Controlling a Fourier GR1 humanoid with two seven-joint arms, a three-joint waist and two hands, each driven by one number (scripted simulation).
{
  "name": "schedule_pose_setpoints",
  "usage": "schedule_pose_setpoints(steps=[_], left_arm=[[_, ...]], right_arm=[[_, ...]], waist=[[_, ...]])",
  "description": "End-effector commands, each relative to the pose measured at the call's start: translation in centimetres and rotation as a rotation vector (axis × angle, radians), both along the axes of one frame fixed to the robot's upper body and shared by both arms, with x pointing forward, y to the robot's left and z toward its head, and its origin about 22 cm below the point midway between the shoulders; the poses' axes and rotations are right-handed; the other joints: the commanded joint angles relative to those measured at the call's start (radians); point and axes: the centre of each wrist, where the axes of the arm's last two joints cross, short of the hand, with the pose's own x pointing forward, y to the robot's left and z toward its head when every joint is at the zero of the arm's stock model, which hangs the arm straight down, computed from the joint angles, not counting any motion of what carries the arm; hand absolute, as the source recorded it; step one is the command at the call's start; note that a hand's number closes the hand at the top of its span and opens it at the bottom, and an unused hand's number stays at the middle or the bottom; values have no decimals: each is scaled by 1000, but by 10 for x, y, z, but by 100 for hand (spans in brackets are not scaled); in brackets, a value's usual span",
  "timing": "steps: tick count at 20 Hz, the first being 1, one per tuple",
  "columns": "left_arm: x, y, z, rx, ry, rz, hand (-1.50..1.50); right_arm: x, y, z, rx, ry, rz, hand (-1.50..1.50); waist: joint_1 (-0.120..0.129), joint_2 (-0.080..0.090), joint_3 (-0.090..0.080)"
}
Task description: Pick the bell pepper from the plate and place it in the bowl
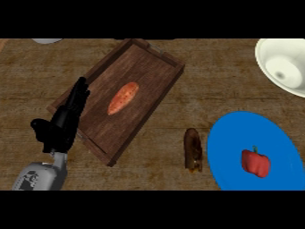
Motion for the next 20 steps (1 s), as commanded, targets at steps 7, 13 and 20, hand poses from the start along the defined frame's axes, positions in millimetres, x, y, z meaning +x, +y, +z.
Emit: schedule_pose_setpoints(steps=[7,13,20], left_arm=[[-9,-14,-11,3,8,-15,0],[8,-13,15,2,6,-7,0],[-2,2,-7,3,-4,9,0]], right_arm=[[12,6,-27,26,201,157,-150],[16,9,-35,45,157,188,-150],[6,20,-48,141,34,163,-150]], waist=[[-4,-2,1],[-5,-2,1],[-5,-2,1]])
